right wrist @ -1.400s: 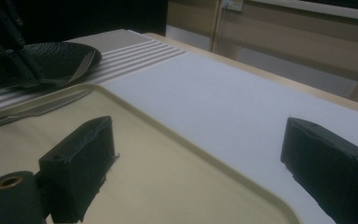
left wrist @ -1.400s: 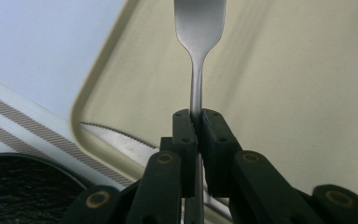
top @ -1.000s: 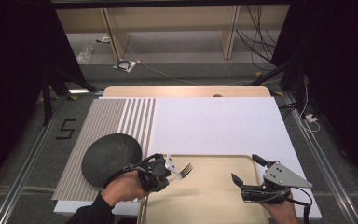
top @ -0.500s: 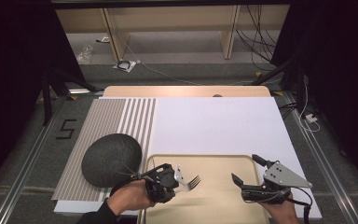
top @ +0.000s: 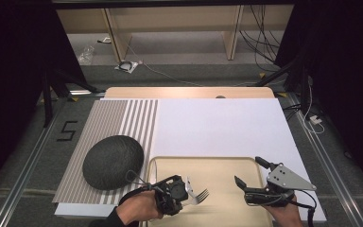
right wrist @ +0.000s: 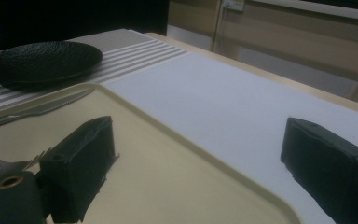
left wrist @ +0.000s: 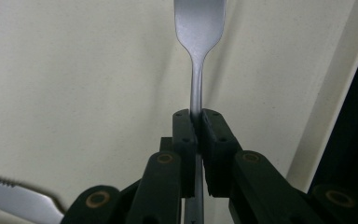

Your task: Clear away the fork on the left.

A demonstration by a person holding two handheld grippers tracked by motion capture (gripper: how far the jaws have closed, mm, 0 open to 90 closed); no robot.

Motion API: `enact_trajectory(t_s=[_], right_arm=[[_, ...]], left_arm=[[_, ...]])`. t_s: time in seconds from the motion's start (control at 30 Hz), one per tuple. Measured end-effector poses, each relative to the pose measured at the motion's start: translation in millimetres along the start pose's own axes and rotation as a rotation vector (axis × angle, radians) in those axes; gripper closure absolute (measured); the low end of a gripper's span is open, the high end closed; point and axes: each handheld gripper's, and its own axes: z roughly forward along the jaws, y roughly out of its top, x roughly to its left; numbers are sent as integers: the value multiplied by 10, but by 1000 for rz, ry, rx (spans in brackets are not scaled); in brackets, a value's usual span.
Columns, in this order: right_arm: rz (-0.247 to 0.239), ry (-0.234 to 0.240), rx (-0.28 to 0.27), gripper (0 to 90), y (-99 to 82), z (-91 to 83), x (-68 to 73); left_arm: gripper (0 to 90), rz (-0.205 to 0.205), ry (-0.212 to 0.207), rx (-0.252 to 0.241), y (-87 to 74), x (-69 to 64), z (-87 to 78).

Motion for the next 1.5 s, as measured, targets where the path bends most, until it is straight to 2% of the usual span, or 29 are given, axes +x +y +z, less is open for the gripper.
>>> enact_trajectory(t_s=[0.2,0.57,1.1,1.13,1.2,1.33,1.5], right_arm=[[1,1,1,108,1,-1,4],[-4,1,-1,109,1,4,8],[-6,1,-1,110,2,4,11],[-5,2,-2,110,1,6,11],[-5,1,-2,110,1,5,11],[-6,2,-2,110,0,7,8],[-5,3,0,111,1,6,12]], left_arm=[[839,8,-4,8,-2,-18,30],[838,-8,-33,31,-46,-35,122],[826,-16,-55,34,-59,-24,215],[818,-16,-57,32,-60,-22,212],[744,-11,-53,26,-59,-22,186],[723,3,-52,-25,-47,-52,118],[828,44,-43,-53,-28,-124,109]])
